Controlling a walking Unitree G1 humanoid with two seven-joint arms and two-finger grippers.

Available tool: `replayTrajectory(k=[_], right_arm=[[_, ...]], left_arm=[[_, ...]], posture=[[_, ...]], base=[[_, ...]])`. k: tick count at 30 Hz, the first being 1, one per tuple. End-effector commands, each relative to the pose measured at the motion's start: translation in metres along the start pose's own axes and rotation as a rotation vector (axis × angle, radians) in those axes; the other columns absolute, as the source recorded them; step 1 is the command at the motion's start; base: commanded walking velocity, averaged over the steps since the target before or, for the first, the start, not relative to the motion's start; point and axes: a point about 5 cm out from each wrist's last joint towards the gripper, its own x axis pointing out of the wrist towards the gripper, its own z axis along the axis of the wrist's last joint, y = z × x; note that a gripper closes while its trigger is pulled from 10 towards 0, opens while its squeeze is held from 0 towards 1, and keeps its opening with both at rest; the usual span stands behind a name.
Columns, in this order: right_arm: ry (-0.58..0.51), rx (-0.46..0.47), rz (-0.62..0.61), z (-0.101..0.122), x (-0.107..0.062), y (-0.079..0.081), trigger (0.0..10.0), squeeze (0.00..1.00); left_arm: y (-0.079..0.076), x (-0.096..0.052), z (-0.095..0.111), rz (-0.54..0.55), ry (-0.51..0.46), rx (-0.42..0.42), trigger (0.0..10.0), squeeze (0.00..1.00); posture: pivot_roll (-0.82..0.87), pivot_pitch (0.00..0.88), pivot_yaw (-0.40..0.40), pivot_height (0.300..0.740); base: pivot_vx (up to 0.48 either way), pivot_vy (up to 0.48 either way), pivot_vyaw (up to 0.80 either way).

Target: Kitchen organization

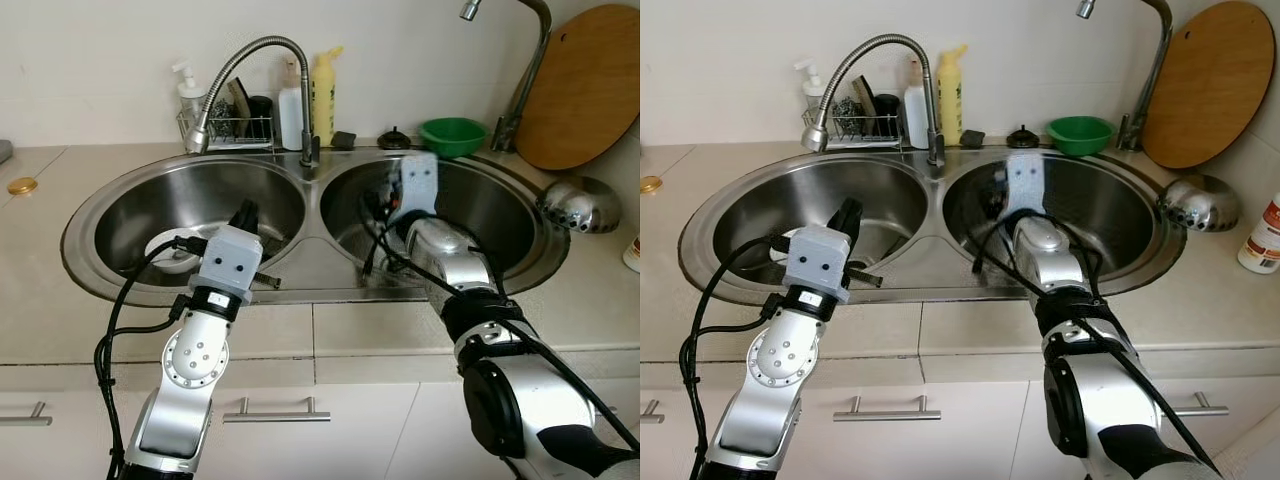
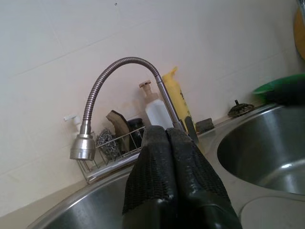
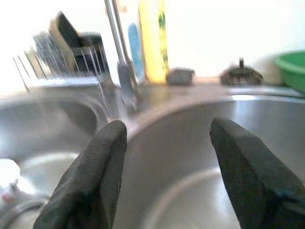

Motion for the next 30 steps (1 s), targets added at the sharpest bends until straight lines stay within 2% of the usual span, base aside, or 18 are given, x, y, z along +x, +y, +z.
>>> replayTrajectory(k=[1, 6, 9, 11, 14, 15, 16, 17, 22, 30], right_arm=[[-0.071, 0.076, 0.019, 0.009, -0.002, 0.002, 10.0, 1.00], [-0.163, 0.171, 0.005, 0.017, -0.012, -0.003, 10.0, 1.00], [-0.186, 0.188, -0.016, 0.017, -0.016, -0.007, 10.0, 1.00], [-0.193, 0.182, -0.035, 0.017, -0.018, -0.009, 10.0, 1.00], [-0.207, 0.111, -0.114, 0.009, -0.029, -0.015, 10.0, 1.00], [-0.234, 0.063, -0.122, 0.004, -0.038, -0.015, 10.0, 0.13], [-0.234, 0.063, -0.122, 0.004, -0.038, -0.015, 10.0, 0.13], [-0.244, 0.053, -0.121, 0.000, -0.045, -0.014, 10.0, 0.00], [-0.270, 0.053, -0.118, -0.003, -0.057, -0.009, 10.0, 0.00], [-0.317, 0.082, -0.112, 0.002, -0.066, 0.003, 10.0, 0.00]], left_arm=[[-0.001, -0.001, -0.003, -0.007, 0.014, 0.005, 10.0, 0.00], [-0.003, -0.002, -0.005, -0.011, 0.019, 0.002, 10.0, 0.00], [-0.003, -0.002, -0.005, -0.013, 0.020, 0.000, 10.0, 0.00], [-0.004, -0.002, -0.005, -0.013, 0.020, -0.004, 10.0, 0.00], [-0.004, -0.004, -0.004, -0.017, 0.012, -0.020, 10.0, 0.00], [-0.004, -0.006, -0.005, -0.010, 0.019, -0.024, 10.0, 0.00], [-0.004, -0.006, -0.005, -0.010, 0.019, -0.024, 10.0, 0.00], [-0.003, -0.007, -0.006, -0.003, 0.028, -0.037, 10.0, 0.00], [-0.002, -0.007, -0.008, 0.007, 0.040, -0.075, 10.0, 0.00], [-0.006, -0.005, -0.006, -0.013, 0.023, -0.079, 10.0, 0.00]], posture=[[-0.04, 0.000, 0.026, 0.740], [-0.05, 0.000, 0.028, 0.740], [-0.05, 0.000, 0.027, 0.740], [-0.05, 0.000, 0.027, 0.740], [-0.05, 0.000, 0.025, 0.740], [-0.05, 0.000, 0.024, 0.740], [-0.05, 0.000, 0.024, 0.740], [-0.05, 0.000, 0.021, 0.740], [-0.05, 0.000, 0.022, 0.740], [-0.06, 0.000, 0.028, 0.740]], base=[[0.000, 0.000, 0.00], [0.000, 0.000, 0.00], [0.000, 0.000, 0.00], [0.000, 0.000, 0.00], [0.000, 0.000, 0.00], [0.000, 0.000, 0.00], [0.000, 0.000, 0.00], [0.000, 0.000, 0.00], [0.000, 0.000, 0.00], [0.000, 0.474, 0.00]])
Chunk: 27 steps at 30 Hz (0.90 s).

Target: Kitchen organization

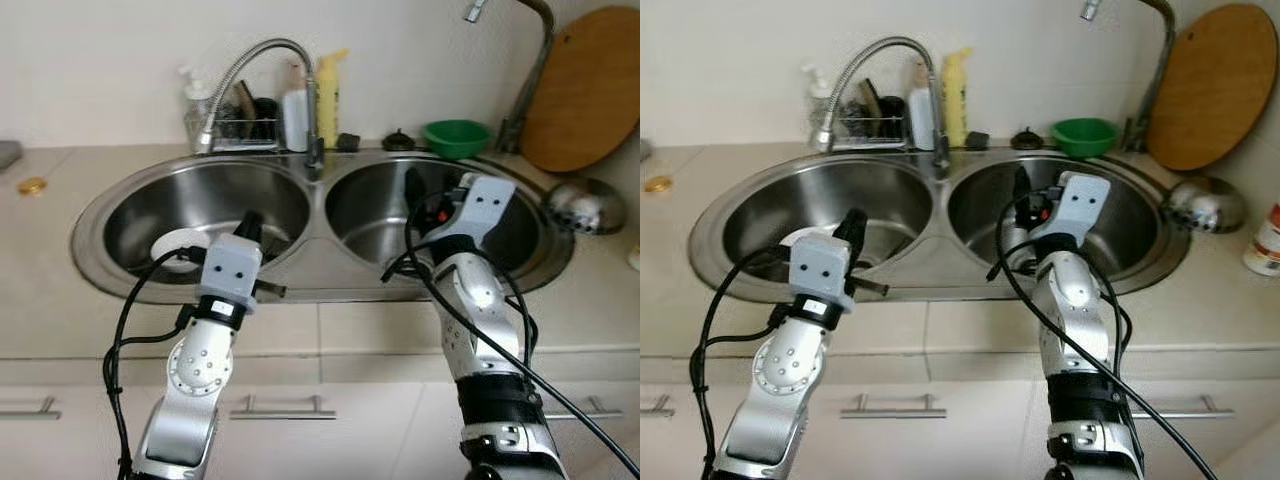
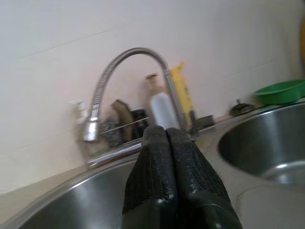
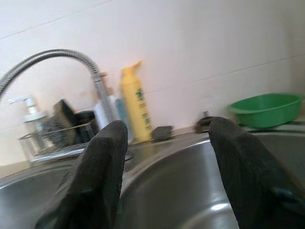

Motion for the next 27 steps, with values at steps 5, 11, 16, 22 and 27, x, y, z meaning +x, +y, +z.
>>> replayTrajectory(k=[5, 11, 16, 22, 27], right_arm=[[-0.020, 0.005, 0.044, 0.006, -0.001, 0.017, 10.0, 0.00], [-0.019, 0.004, 0.049, 0.006, -0.003, 0.019, 10.0, 0.00], [-0.026, -0.013, 0.045, 0.007, -0.005, 0.019, 10.0, 0.00], [-0.043, -0.049, 0.072, 0.007, -0.010, 0.023, 10.0, 0.00], [-0.028, -0.050, 0.083, 0.003, -0.014, 0.027, 10.0, 0.00]], left_arm=[[0.004, 0.001, -0.001, 0.001, 0.002, 0.011, 10.0, 0.00], [0.002, 0.000, 0.000, 0.000, -0.001, 0.011, 10.0, 0.00], [0.002, -0.001, -0.001, -0.001, -0.001, 0.011, 10.0, 0.00], [0.002, -0.001, -0.001, 0.002, -0.002, 0.013, 10.0, 0.00], [0.002, -0.001, -0.001, -0.002, -0.003, 0.012, 10.0, 0.00]], posture=[[-0.05, 0.000, 0.023, 0.740], [-0.05, 0.000, 0.020, 0.740], [-0.05, 0.000, 0.019, 0.740], [-0.05, 0.000, 0.018, 0.740], [-0.06, 0.000, 0.021, 0.740]], base=[[0.000, 0.480, 0.00], [0.000, 0.480, 0.00], [0.000, 0.480, 0.00], [0.000, 0.480, 0.00], [0.000, 0.480, 0.00]])
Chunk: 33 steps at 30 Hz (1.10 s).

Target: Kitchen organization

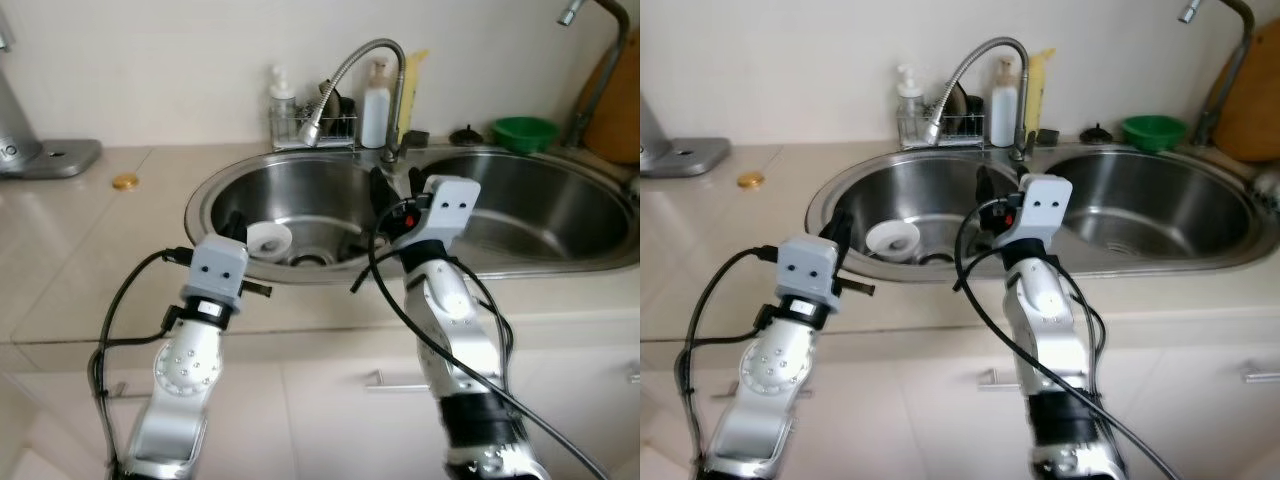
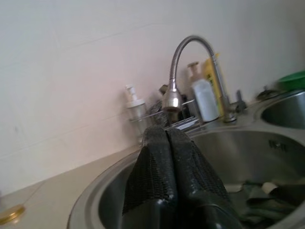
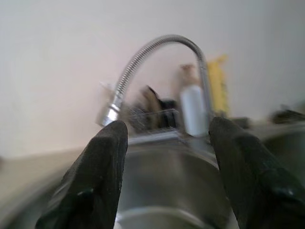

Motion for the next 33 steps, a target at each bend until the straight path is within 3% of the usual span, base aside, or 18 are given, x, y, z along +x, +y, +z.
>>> replayTrajectory(k=[1, 11, 26, 33], right_arm=[[-0.023, 0.010, 0.032, 0.005, 0.002, 0.011, 10.0, 0.00], [-0.019, -0.005, 0.040, 0.002, -0.004, 0.014, 10.0, 0.00], [-0.030, -0.040, 0.031, -0.001, -0.011, 0.011, 10.0, 0.00], [-0.041, -0.036, 0.035, 0.000, -0.011, 0.012, 10.0, 0.00]], left_arm=[[0.006, 0.000, 0.002, 0.009, -0.010, 0.022, 10.0, 0.00], [0.004, 0.001, 0.004, -0.004, -0.043, 0.037, 10.0, 0.00], [0.001, 0.001, 0.002, -0.027, -0.041, 0.062, 10.0, 0.00], [0.001, 0.002, 0.003, -0.033, -0.052, 0.064, 10.0, 0.00]], posture=[[-0.06, 0.000, 0.021, 0.740], [-0.06, 0.000, 0.029, 0.740], [-0.06, 0.000, 0.031, 0.740], [-0.06, 0.000, 0.034, 0.740]], base=[[0.000, 0.480, 0.00], [0.000, 0.000, 0.00], [0.000, 0.000, -0.79], [0.000, -0.363, -0.80]])
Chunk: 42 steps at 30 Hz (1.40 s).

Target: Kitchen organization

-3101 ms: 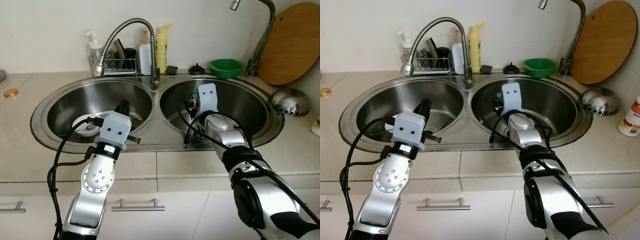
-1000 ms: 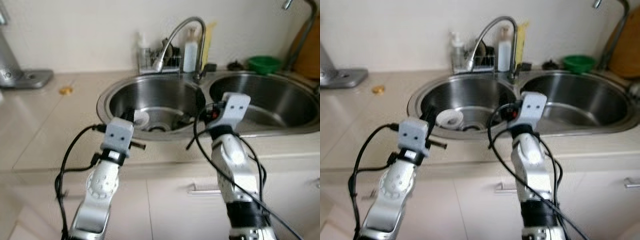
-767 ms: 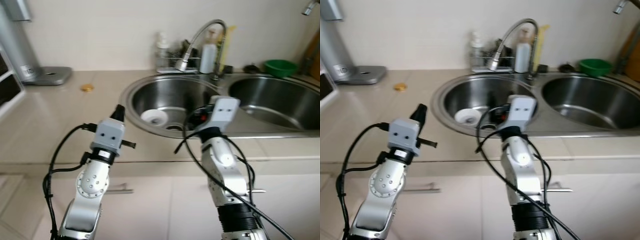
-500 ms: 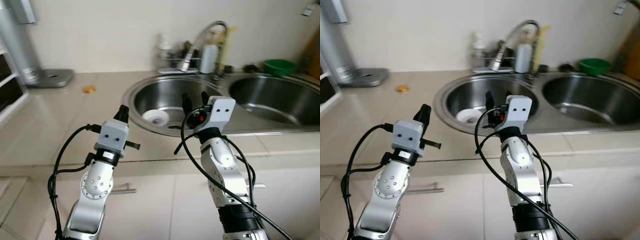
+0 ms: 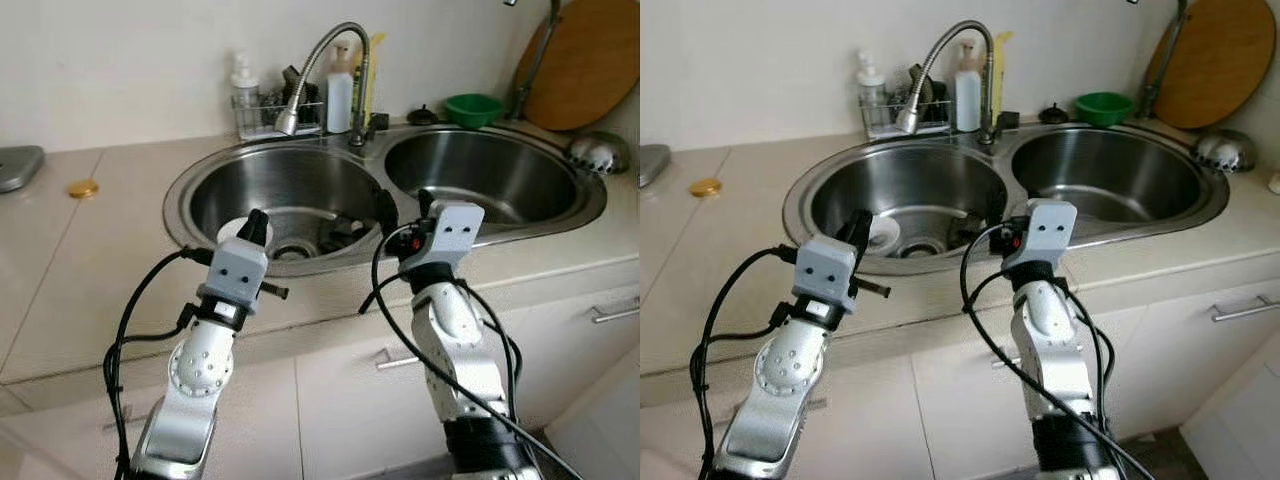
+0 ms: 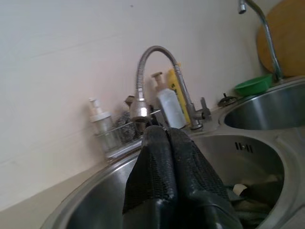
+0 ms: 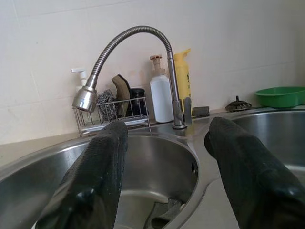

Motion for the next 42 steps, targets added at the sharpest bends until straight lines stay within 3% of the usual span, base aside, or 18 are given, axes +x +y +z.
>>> replayTrajectory(k=[1, 9, 33, 42], right_arm=[[-0.040, -0.011, -0.006, 0.008, -0.002, -0.003, 10.0, 0.00], [-0.042, -0.014, -0.008, 0.007, -0.003, -0.004, 10.0, 0.00], [-0.032, -0.049, -0.024, 0.003, -0.007, -0.009, 10.0, 0.00], [-0.012, -0.071, -0.044, -0.001, -0.008, -0.012, 10.0, 0.00]], left_arm=[[-0.004, 0.001, 0.001, -0.019, -0.012, -0.001, 10.0, 0.00], [-0.006, 0.000, 0.001, -0.023, -0.018, -0.006, 10.0, 0.00], [-0.010, -0.003, -0.005, -0.045, -0.007, -0.018, 10.0, 0.00], [-0.012, -0.005, -0.009, -0.062, 0.012, -0.006, 10.0, 0.00]], posture=[[-0.06, 0.000, 0.034, 0.740], [-0.07, 0.000, 0.033, 0.740], [-0.07, 0.000, 0.035, 0.740], [-0.07, 0.000, 0.037, 0.740]], base=[[0.000, -0.334, -0.80], [0.000, -0.042, -0.80], [0.000, 0.000, -0.17], [0.000, -0.105, -0.80]])
